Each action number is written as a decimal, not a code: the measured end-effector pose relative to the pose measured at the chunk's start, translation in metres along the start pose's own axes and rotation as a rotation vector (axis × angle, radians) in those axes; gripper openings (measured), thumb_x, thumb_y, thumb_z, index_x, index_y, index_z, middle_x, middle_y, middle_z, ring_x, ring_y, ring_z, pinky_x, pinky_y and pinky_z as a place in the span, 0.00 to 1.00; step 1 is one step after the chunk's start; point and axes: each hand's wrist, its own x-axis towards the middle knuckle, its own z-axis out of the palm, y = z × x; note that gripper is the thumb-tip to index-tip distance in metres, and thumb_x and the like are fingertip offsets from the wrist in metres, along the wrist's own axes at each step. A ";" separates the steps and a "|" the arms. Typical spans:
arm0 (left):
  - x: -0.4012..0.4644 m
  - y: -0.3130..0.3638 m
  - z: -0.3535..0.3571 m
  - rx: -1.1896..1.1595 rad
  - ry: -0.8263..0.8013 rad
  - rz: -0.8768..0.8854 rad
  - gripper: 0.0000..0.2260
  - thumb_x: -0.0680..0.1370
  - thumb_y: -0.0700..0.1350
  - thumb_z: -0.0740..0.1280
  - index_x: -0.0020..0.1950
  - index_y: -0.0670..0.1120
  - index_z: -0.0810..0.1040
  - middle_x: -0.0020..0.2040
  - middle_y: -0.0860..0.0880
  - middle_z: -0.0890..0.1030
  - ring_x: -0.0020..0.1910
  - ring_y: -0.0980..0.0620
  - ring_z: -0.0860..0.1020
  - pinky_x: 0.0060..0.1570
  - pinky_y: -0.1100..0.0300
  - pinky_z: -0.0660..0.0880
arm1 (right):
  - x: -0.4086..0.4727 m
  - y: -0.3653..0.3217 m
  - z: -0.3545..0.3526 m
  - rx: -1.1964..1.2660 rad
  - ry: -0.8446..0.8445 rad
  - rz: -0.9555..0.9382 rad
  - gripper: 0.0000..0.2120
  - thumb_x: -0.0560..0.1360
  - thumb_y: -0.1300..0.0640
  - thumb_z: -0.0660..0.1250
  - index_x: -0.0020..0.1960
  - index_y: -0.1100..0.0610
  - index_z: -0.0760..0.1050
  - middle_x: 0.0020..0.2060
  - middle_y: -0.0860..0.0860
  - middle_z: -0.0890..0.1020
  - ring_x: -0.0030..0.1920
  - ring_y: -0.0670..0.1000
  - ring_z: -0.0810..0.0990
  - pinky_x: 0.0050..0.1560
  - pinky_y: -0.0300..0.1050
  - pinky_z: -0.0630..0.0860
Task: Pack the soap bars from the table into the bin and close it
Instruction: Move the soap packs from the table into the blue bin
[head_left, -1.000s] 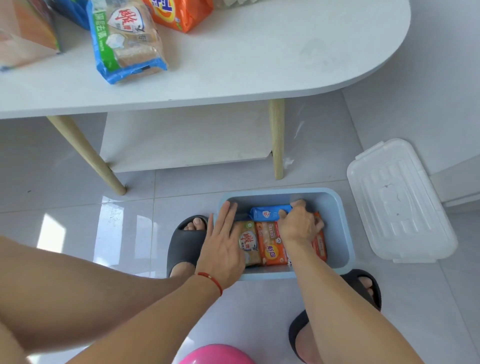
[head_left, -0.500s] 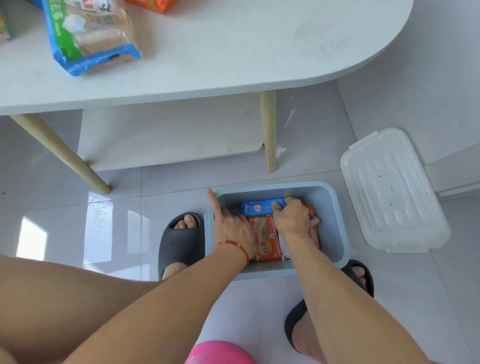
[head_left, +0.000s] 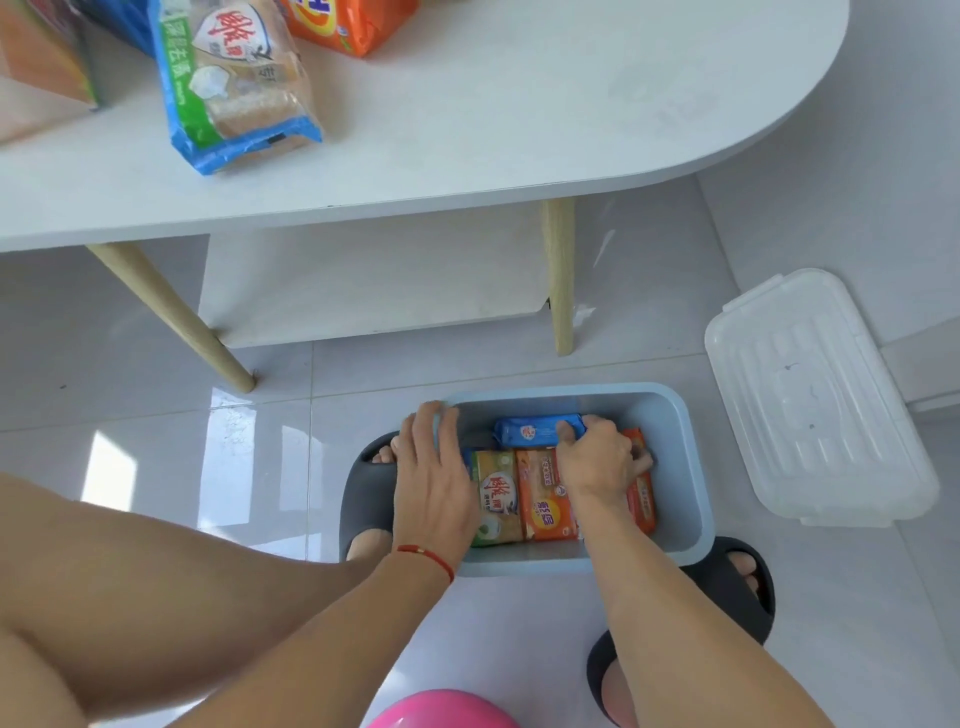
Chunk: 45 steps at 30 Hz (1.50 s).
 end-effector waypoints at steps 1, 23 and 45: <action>-0.002 -0.002 0.001 -0.192 -0.011 -0.100 0.29 0.75 0.34 0.63 0.75 0.45 0.61 0.74 0.38 0.64 0.71 0.39 0.67 0.73 0.49 0.65 | -0.003 -0.002 0.003 -0.007 0.026 -0.028 0.12 0.80 0.46 0.66 0.49 0.55 0.80 0.44 0.54 0.84 0.53 0.57 0.80 0.67 0.57 0.62; 0.002 -0.008 0.016 -0.543 -0.040 -0.375 0.34 0.76 0.34 0.66 0.75 0.55 0.55 0.67 0.46 0.73 0.49 0.47 0.81 0.50 0.51 0.81 | 0.014 0.016 -0.022 -0.599 -0.060 -0.787 0.23 0.79 0.53 0.68 0.71 0.58 0.67 0.53 0.53 0.85 0.49 0.54 0.85 0.58 0.51 0.74; 0.006 -0.010 0.023 -0.532 -0.043 -0.353 0.36 0.74 0.34 0.69 0.74 0.56 0.54 0.66 0.48 0.73 0.48 0.47 0.82 0.44 0.54 0.82 | -0.021 -0.011 -0.020 -0.707 -0.048 -0.867 0.27 0.72 0.64 0.75 0.69 0.65 0.72 0.58 0.62 0.80 0.57 0.60 0.81 0.58 0.54 0.80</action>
